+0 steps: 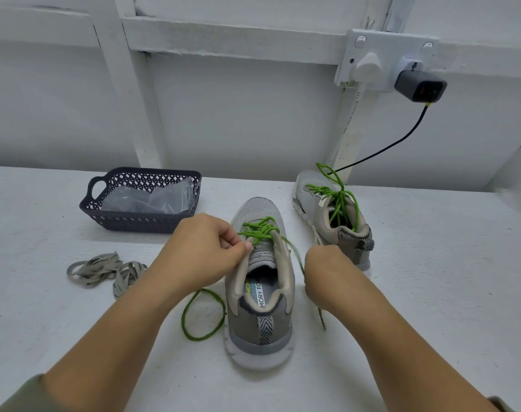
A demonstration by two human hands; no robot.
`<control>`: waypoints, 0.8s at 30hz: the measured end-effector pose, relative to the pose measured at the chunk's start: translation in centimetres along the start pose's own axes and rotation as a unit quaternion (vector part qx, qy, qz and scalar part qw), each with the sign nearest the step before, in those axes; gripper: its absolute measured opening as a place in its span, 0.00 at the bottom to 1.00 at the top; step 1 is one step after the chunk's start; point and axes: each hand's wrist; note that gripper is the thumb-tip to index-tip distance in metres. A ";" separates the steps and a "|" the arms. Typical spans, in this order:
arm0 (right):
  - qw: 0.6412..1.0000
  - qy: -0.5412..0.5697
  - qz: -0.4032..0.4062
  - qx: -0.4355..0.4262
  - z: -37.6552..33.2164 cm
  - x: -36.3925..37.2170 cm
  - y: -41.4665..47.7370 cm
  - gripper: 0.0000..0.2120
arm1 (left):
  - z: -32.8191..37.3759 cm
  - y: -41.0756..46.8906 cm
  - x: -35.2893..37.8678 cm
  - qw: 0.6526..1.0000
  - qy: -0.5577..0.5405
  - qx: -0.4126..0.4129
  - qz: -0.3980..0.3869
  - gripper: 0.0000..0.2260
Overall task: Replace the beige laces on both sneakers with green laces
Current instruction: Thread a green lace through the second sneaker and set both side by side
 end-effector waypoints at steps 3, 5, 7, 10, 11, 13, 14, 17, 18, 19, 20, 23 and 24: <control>0.974 0.127 0.167 -0.086 -0.7 -1.0 0.1 0.12 | -0.1 -0.2 0.1 1.000 -0.014 -0.001 -0.002 0.10; 0.964 0.136 0.183 -0.135 -0.6 -1.3 0.4 0.09 | -0.1 -0.3 0.1 1.000 -0.021 -0.002 0.001 0.10; 0.987 0.072 0.104 -0.095 -0.2 -0.6 0.5 0.06 | -0.2 -0.3 0.1 1.000 -0.029 -0.006 0.007 0.10; 0.996 0.058 0.046 -0.056 0.1 -0.2 0.4 0.04 | -0.3 -0.5 0.3 0.999 -0.037 -0.005 0.015 0.10; 0.989 0.089 0.087 -0.074 0.0 -0.6 0.4 0.05 | -0.3 -0.5 0.3 0.999 -0.037 -0.003 0.018 0.10; 0.965 0.132 0.181 -0.136 -0.8 -1.5 0.1 0.16 | -0.3 -0.6 0.4 0.999 -0.029 0.003 0.021 0.10; 0.961 0.123 0.185 -0.163 -0.9 -1.8 0.1 0.14 | -0.3 -0.6 0.4 0.999 -0.027 0.007 0.022 0.10; 0.995 0.020 0.069 -0.076 -0.3 -1.0 0.5 0.09 | -0.4 -0.7 0.4 0.999 -0.040 0.013 0.026 0.10; 0.999 -0.008 0.017 -0.039 -0.2 -0.9 0.3 0.11 | -0.5 -0.7 0.4 0.999 -0.045 0.013 0.026 0.10; 1.000 -0.006 0.006 -0.030 -0.1 -0.8 0.3 0.10 | -0.5 -0.7 0.5 0.998 -0.047 0.012 0.025 0.10; 0.998 0.019 0.032 -0.048 -0.2 -0.9 0.4 0.04 | -0.5 -0.6 0.5 0.998 -0.048 0.012 0.026 0.10; 0.971 0.101 0.158 -0.147 -0.8 -1.2 0.9 0.13 | -0.5 -0.5 0.7 0.999 -0.038 0.017 0.032 0.10; 0.970 0.095 0.161 -0.158 -0.9 -1.3 0.9 0.11 | -0.4 -0.6 0.7 0.998 -0.036 0.023 0.035 0.10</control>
Point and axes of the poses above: each hand's wrist, its own y-axis towards the middle knuckle, its own x-axis out of the palm, z = x × y
